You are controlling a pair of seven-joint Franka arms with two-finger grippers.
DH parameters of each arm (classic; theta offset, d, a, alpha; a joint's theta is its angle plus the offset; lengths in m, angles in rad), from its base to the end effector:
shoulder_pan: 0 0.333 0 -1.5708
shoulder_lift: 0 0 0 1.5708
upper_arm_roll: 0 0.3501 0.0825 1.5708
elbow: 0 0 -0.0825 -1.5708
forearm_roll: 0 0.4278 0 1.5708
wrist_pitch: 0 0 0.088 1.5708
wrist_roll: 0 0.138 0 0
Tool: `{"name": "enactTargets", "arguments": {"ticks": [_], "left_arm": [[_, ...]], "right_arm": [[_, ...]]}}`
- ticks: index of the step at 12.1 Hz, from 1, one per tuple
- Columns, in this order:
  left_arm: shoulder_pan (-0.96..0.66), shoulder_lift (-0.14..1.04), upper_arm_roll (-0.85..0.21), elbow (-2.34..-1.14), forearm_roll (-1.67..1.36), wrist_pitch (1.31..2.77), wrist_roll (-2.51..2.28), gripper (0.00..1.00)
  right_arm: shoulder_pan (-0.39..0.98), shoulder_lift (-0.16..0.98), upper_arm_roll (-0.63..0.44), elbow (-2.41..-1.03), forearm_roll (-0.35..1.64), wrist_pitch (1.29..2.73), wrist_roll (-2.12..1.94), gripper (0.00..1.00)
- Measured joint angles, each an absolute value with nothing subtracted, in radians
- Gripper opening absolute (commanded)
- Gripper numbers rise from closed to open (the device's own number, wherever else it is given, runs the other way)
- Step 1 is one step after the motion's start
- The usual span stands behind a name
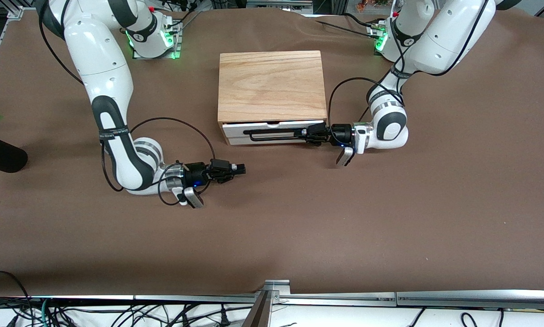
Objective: Pull top drawer with both arms simultaneously
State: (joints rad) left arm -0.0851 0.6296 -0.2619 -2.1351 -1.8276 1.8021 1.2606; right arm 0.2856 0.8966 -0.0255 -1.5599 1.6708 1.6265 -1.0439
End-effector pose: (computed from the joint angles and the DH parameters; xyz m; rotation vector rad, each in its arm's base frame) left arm 0.5131 -0.3074 0.1305 1.5430 -0.0003 0.0374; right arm 0.6697 0.3183 0.1400 -1.5513 -0.2453 0.0003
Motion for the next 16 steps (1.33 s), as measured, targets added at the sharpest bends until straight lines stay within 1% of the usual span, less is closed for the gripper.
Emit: {"name": "enactTargets", "arguments": {"ticks": [6,8,13,16], "left_arm": [[-0.085,0.631,-0.262,-2.135,-1.828,1.8,1.259,0.0],[-0.085,0.631,-0.262,-2.135,-1.828,1.8,1.258,0.0],[-0.085,0.631,-0.261,-2.134,-1.828,1.8,1.257,0.0],[-0.085,0.631,-0.261,-2.134,-1.828,1.799,1.257,0.0]], "right_arm": [[0.305,0.9,-0.025,-1.629,1.671,1.62,-1.09,0.22],[0.305,0.875,-0.022,-1.658,1.671,1.617,-1.091,0.22],[0.306,0.768,-0.012,-1.773,1.67,1.616,-1.091,0.24],[0.309,0.752,0.006,-1.83,1.67,1.617,-1.126,0.24]]}}
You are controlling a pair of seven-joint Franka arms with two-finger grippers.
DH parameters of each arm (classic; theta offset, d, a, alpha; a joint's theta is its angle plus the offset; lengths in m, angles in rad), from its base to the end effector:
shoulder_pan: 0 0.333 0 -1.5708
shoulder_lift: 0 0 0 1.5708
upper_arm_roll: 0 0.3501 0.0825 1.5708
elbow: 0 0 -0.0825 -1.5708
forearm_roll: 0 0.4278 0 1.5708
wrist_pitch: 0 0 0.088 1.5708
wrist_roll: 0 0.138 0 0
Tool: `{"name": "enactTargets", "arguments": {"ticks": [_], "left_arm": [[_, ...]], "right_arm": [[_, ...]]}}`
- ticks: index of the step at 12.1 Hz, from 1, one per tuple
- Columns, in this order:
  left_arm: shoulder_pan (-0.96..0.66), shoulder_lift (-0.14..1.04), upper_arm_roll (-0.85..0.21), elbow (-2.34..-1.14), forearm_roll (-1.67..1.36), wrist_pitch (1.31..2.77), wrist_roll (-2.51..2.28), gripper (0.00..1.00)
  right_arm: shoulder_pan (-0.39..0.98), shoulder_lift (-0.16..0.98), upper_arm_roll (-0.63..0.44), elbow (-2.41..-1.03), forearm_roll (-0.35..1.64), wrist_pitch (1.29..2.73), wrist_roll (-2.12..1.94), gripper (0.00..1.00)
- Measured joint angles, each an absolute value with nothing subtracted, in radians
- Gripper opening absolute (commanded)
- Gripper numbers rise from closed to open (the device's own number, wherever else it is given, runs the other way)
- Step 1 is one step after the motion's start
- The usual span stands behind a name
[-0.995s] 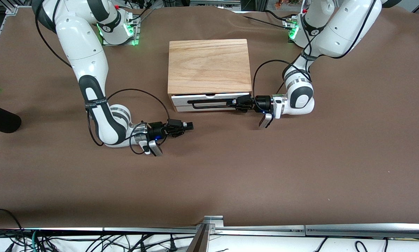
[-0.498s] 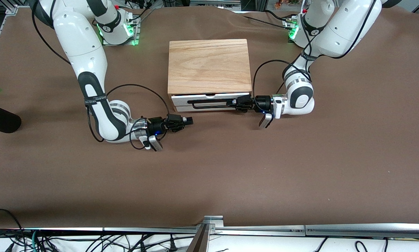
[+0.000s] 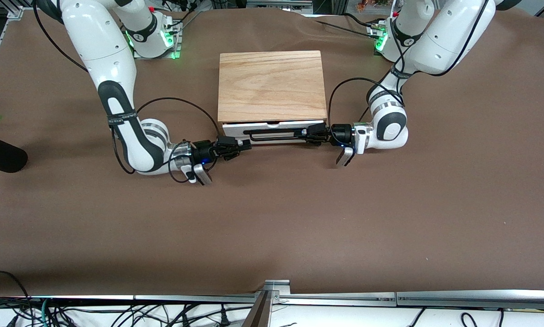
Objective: Pull top drawer with both arms simultaneously
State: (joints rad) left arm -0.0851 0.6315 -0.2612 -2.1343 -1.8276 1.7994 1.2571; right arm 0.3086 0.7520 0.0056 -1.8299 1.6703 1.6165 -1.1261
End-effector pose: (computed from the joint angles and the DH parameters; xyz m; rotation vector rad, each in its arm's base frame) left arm 0.5132 -0.3073 0.1300 1.5408 0.0031 0.0337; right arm 0.5846 0.3297 0.1413 -1.5342 -0.2442 0.0732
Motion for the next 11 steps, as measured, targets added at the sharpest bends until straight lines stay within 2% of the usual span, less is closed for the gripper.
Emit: {"name": "enactTargets", "arguments": {"ticks": [9,10,11], "left_arm": [[-0.085,0.633,-0.261,-2.134,-1.827,1.795,1.245,0.04],[-0.085,0.633,-0.261,-2.134,-1.827,1.795,1.244,0.0],[-0.085,0.633,-0.261,-2.134,-1.827,1.796,1.244,0.0]], "right_arm": [[0.336,0.751,0.013,-1.866,1.674,1.62,-1.153,0.27],[0.336,0.751,0.013,-1.866,1.674,1.62,-1.153,0.2],[0.336,0.751,0.013,-1.866,1.674,1.62,-1.153,0.08]]}}
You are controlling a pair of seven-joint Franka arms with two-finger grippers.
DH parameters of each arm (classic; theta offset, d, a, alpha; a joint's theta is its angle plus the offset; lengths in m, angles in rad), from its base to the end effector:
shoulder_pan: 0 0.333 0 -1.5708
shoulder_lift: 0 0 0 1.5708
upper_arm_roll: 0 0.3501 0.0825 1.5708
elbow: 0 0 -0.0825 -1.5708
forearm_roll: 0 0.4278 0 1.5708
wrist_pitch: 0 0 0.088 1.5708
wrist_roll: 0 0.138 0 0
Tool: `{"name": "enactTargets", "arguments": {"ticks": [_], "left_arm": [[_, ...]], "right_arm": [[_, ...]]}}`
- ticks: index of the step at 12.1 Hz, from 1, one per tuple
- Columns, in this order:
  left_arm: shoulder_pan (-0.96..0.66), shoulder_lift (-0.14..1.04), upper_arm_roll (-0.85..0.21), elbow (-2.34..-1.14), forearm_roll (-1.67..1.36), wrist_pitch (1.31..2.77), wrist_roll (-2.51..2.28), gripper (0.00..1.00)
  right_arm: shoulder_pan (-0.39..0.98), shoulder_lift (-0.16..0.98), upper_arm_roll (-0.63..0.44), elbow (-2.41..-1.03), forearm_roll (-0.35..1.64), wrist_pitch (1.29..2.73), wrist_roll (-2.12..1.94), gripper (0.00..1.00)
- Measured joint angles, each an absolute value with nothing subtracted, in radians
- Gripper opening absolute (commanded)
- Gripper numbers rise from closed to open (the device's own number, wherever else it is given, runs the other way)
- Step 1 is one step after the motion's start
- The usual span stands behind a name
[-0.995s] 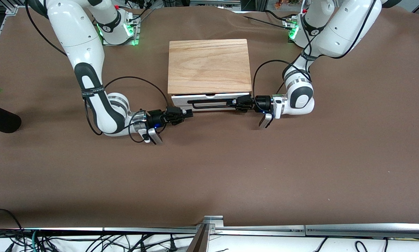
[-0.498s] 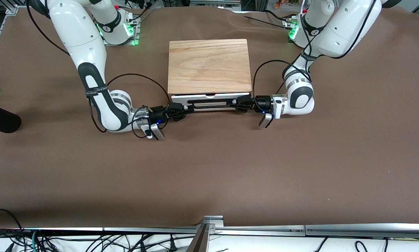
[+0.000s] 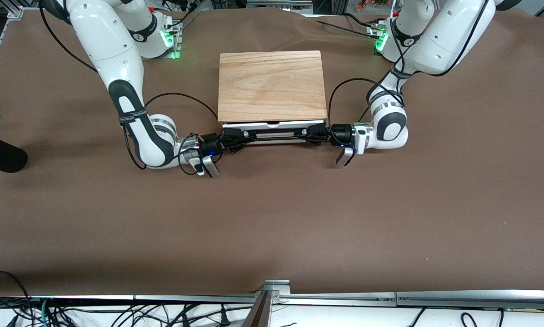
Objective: Pull top drawer with both arms simultaneously
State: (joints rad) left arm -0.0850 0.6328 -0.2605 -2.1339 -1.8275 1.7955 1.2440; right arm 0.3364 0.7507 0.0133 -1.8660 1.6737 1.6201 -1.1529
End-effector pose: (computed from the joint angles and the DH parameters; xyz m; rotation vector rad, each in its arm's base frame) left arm 0.5131 -0.3072 0.1298 1.5375 0.0133 0.0222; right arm 0.5604 0.3452 0.1300 -1.5321 -0.2593 0.1023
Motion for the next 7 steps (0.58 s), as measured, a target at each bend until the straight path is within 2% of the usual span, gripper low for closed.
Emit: {"name": "enactTargets", "arguments": {"ticks": [4,7], "left_arm": [[-0.085,0.633,-0.26,-2.133,-1.828,1.792,1.242,0.0],[-0.086,0.636,-0.257,-2.124,-1.828,1.794,1.242,0.0]], "right_arm": [[0.335,0.746,0.013,-1.867,1.674,1.616,-1.143,0.01],[0.335,0.746,0.013,-1.856,1.671,1.626,-1.131,0.01]]}}
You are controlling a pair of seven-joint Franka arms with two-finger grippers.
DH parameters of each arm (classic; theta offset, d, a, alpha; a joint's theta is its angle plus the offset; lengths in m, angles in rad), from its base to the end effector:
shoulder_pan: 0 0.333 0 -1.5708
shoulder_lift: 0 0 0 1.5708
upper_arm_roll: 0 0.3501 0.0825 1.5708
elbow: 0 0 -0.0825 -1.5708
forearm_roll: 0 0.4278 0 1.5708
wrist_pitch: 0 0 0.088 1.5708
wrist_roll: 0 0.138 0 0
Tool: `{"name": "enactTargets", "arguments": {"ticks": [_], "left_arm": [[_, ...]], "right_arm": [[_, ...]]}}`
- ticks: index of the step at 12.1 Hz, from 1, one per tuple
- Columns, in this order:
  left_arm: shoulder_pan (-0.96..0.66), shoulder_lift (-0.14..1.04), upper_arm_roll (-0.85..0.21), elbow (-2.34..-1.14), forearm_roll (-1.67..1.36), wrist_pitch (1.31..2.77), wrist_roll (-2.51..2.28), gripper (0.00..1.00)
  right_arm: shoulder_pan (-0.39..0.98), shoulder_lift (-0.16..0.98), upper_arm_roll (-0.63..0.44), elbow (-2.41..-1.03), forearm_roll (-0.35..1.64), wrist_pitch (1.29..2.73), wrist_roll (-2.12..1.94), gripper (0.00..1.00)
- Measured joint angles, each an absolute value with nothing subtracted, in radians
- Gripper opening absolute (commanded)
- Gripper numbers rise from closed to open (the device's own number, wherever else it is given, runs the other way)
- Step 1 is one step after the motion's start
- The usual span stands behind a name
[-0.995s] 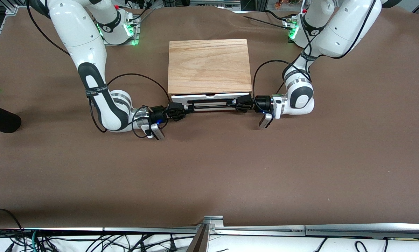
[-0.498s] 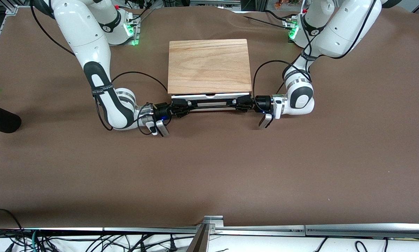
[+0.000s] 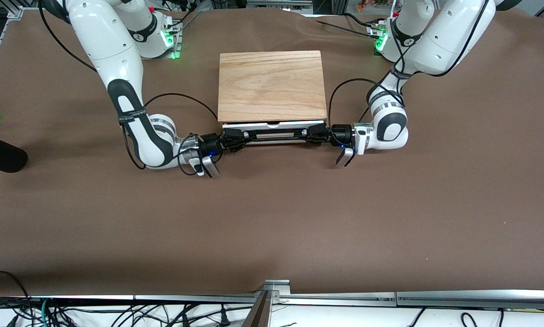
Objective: Pull top drawer with both arms simultaneously
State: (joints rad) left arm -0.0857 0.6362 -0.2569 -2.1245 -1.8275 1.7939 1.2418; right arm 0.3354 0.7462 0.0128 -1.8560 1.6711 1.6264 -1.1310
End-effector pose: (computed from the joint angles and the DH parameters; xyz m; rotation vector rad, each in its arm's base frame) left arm 0.5173 -0.3066 0.1306 1.5356 0.0129 0.0273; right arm 0.5658 0.3455 0.1354 -1.5388 -0.2529 0.1061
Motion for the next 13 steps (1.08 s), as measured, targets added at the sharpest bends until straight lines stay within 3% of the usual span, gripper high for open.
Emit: {"name": "enactTargets", "arguments": {"ticks": [6,13], "left_arm": [[-0.097,0.662,-0.232,-2.068,-1.825,1.799,1.174,0.0],[-0.119,0.71,-0.19,-1.922,-1.769,1.843,1.022,0.0]], "right_arm": [[0.331,0.797,0.01,-1.755,1.652,1.638,-1.057,0.01],[0.313,0.908,0.01,-1.563,1.651,1.643,-0.949,0.0]]}}
